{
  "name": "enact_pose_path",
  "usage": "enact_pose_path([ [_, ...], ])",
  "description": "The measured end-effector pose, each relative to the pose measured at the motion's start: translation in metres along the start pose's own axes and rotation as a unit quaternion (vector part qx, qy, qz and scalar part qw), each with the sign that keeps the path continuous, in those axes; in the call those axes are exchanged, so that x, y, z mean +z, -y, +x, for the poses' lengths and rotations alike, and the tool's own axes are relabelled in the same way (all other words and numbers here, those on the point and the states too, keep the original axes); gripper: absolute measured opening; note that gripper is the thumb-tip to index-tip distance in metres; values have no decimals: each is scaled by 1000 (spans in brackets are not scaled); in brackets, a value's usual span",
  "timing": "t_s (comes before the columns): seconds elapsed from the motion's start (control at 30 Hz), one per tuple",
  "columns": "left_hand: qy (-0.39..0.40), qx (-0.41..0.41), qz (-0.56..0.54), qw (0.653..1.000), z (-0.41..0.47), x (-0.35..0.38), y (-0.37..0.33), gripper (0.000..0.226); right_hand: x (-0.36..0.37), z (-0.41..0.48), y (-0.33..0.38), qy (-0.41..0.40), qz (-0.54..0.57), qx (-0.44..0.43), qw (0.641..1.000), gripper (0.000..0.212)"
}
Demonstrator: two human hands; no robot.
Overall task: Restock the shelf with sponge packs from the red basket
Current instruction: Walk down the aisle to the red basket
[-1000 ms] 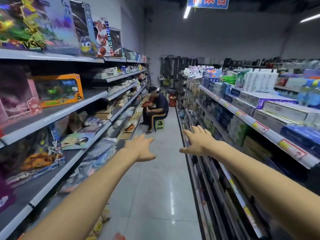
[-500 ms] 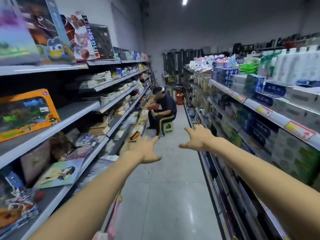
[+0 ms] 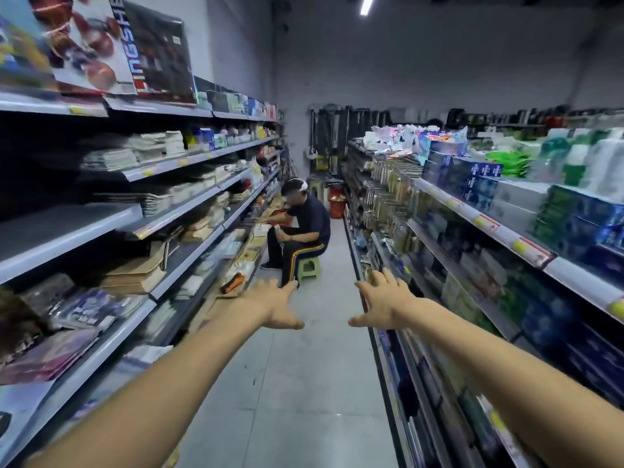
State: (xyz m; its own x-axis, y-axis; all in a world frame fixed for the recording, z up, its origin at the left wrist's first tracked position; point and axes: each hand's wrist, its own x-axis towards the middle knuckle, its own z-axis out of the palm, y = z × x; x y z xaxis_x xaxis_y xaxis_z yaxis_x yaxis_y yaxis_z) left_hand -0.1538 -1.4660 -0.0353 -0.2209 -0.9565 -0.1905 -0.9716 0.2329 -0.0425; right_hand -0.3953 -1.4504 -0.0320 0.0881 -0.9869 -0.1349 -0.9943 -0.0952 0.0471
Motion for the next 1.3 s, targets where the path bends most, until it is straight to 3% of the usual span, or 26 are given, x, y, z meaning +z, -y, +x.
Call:
enact_pose_path([
  [0.27,-50,3,-60,997,219,-53,56,103,-70,205,-24,-75,-33,-10,997,92],
  [0.4,-62,33,-54,996,310,-61,57,97,-72,291,-40,-19,-30,-10,999,92],
  [0.83,2,35,11,999,668,-116,30,98,-80,616,-170,-11,20,-1,1000,94],
  [1.3,-52,49,10,997,993,-181,37,96,-102,950,-277,4,37,8,999,101],
])
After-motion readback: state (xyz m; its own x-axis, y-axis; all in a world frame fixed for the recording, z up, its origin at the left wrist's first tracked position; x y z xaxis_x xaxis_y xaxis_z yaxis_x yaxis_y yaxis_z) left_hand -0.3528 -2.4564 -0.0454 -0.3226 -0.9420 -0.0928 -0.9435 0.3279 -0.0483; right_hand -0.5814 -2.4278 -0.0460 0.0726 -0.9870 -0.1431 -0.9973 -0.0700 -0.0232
